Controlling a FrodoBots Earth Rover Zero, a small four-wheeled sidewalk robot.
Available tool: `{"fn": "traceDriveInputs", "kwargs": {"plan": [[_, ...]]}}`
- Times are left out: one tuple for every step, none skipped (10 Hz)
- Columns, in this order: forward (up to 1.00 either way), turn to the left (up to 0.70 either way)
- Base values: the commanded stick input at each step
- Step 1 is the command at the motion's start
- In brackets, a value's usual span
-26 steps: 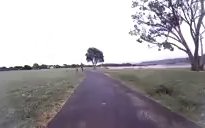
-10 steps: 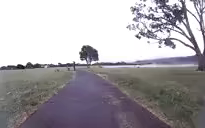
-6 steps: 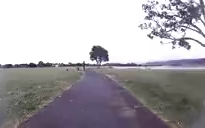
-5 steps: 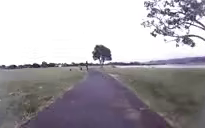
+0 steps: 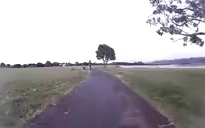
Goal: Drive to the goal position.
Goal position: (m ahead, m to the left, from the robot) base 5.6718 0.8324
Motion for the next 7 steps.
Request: {"fn": "traceDriveInputs", "kwargs": {"plan": [[0.85, 0.00], [0.85, 0.00], [0.85, 0.00], [0.85, 0.00], [0.85, 0.00], [0.85, 0.00], [0.85, 0.00]]}}
